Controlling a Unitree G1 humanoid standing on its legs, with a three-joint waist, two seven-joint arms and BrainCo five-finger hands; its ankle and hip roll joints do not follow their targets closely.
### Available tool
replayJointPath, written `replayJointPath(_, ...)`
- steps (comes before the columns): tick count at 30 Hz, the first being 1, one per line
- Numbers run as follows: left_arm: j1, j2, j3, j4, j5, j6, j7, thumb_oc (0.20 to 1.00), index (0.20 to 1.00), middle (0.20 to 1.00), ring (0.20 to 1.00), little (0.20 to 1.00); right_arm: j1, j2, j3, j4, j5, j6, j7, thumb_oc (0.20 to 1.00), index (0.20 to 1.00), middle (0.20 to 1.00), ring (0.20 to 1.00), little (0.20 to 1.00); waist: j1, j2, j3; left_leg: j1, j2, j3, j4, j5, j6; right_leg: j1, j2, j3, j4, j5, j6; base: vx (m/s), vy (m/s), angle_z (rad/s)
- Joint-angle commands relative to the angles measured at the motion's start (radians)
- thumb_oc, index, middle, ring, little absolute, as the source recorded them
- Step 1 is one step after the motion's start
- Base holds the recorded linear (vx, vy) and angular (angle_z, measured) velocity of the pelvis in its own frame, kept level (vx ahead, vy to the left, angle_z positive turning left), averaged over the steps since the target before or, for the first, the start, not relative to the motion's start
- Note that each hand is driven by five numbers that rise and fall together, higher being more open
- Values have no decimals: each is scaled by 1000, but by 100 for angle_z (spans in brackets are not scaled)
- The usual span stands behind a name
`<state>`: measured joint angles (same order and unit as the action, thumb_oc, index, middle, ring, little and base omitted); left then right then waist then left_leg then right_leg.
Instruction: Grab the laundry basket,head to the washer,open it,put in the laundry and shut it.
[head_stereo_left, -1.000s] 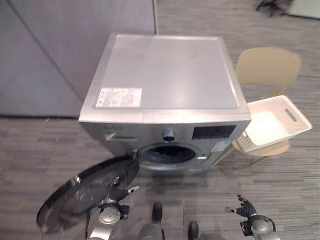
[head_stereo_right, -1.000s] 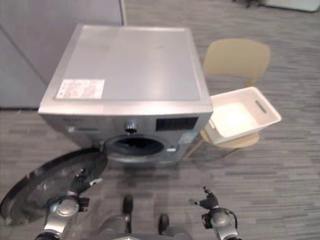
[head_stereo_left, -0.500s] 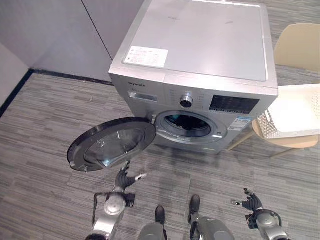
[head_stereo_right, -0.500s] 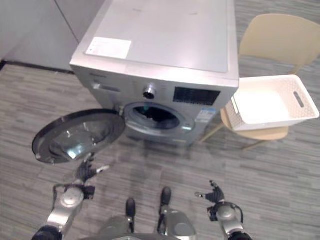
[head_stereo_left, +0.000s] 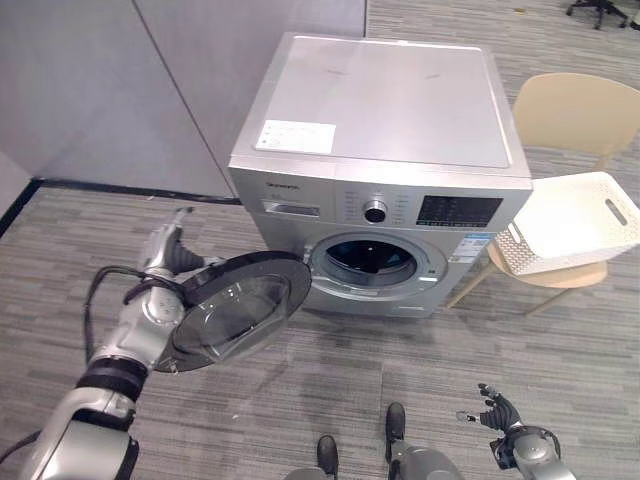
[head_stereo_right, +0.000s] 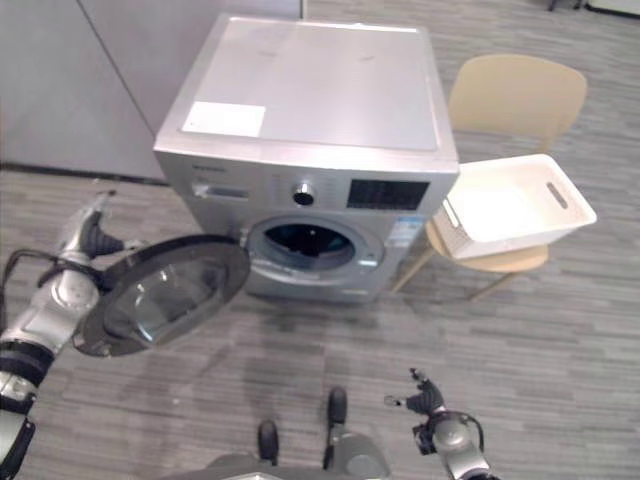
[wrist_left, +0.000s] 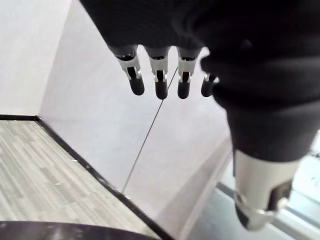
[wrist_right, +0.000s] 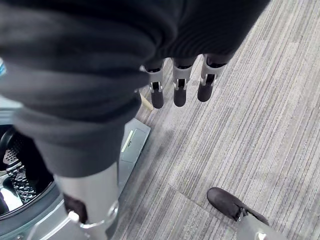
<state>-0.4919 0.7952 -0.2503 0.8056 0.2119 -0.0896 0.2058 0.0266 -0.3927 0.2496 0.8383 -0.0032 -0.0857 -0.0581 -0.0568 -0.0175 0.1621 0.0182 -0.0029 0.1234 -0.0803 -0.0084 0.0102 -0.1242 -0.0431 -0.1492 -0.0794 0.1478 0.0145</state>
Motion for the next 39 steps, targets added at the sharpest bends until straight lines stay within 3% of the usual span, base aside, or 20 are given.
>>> replayJointPath(1,-83,59,-13,158,-37,12,12,1000,1000,1000,1000,1000,-21,-28,14,-1,-38,-12,7,1000,1000,1000,1000,1000,-8,-42,-17,-126,0,-4,35,-20,-15,8,-36,48,90,-176,127,-88,50,-25)
replayJointPath(3,-133,66,-31,316,-40,25,-13,1000,1000,1000,1000,1000,-40,-30,41,9,-37,-10,11,1000,1000,1000,1000,1000,-12,-70,0,-184,11,-3,49,-13,-14,-42,-32,51,94,-160,128,-98,39,-10)
replayJointPath(7,-97,19,4,369,-70,29,-16,1000,1000,1000,1000,1000,-57,-14,59,25,-36,-7,6,1000,1000,1000,1000,1000,-7,-100,20,-227,21,-3,78,-15,-14,-70,-31,52,94,-145,130,-27,-3,-9)
replayJointPath(13,98,-140,55,191,-129,5,-11,1000,1000,1000,1000,1000,-57,17,50,29,-53,-3,-10,1000,1000,1000,1000,1000,19,-106,24,-210,18,-3,85,-30,-10,-53,-35,53,94,-154,125,6,-3,0)
replayJointPath(15,336,-309,105,-123,-240,-15,-44,1000,1000,1000,1000,1000,-43,35,8,-6,-72,7,-15,1000,1000,1000,1000,1000,45,-86,17,-170,4,-11,73,-35,-6,-19,-34,49,91,-173,112,67,-18,1)
replayJointPath(17,494,-394,68,-356,-302,-21,-137,1000,1000,1000,1000,1000,-30,46,-26,-37,-90,20,-12,1000,1000,1000,1000,1000,55,-61,11,-134,-6,-20,52,-31,-4,12,-33,44,89,-191,104,73,-64,22)
replayJointPath(20,483,-432,-40,-493,-317,-30,-195,1000,1000,1000,1000,1000,-21,51,-28,-58,-91,18,-18,1000,1000,1000,1000,1000,39,-29,14,-108,-9,-18,35,-24,-7,29,-33,43,87,-197,101,33,-96,23)
replayJointPath(23,272,-475,-128,-461,-276,-32,-120,1000,1000,1000,1000,1000,-24,32,-8,-60,-87,19,-41,1000,1000,1000,1000,1000,-12,-2,26,-116,-6,20,17,-15,-9,-4,-30,72,78,-182,106,-47,1,-23)
replayJointPath(26,-63,-435,-146,-148,-238,-15,50,1000,1000,1000,1000,1000,-57,-15,35,-64,-90,23,-62,1000,1000,1000,1000,1000,-82,12,32,-189,5,83,-6,14,-11,-128,-17,144,83,-146,113,-76,81,-76)
replayJointPath(29,-332,-303,-166,181,-259,-9,78,1000,1000,1000,1000,1000,-64,-52,52,-54,-58,12,-76,1000,1000,1000,1000,1000,-127,17,43,-266,16,102,-7,35,-24,-207,-20,160,75,-116,120,-32,6,-110)
replayJointPath(33,-316,-306,-166,169,-252,-21,71,1000,1000,1000,1000,1000,-46,-36,50,-25,-41,-4,-79,1000,1000,1000,1000,1000,-125,23,47,-270,14,85,-7,40,-29,-209,-25,147,74,-118,116,16,-16,-2)
replayJointPath(39,-10,-374,-108,-118,-242,-35,37,1000,1000,1000,1000,1000,-26,-4,25,-26,-46,-6,-79,1000,1000,1000,1000,1000,-82,23,28,-216,6,57,-7,28,-29,-130,-15,116,69,-147,105,31,-38,21)
